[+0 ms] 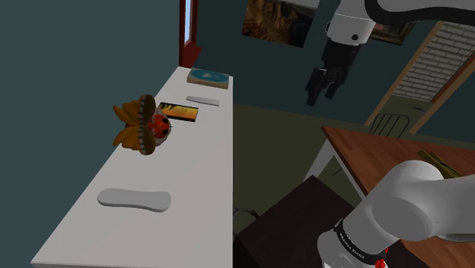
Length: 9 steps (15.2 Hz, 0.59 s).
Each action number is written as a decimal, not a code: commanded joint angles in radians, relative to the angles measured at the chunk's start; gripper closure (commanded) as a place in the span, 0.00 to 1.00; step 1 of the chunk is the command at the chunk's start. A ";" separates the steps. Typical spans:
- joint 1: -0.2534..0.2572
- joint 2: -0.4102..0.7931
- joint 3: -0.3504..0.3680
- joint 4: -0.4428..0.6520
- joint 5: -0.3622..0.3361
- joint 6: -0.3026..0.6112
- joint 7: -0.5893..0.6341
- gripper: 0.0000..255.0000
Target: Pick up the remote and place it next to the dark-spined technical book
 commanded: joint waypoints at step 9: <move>0.068 0.204 0.064 -0.016 0.041 0.222 -0.016 0.00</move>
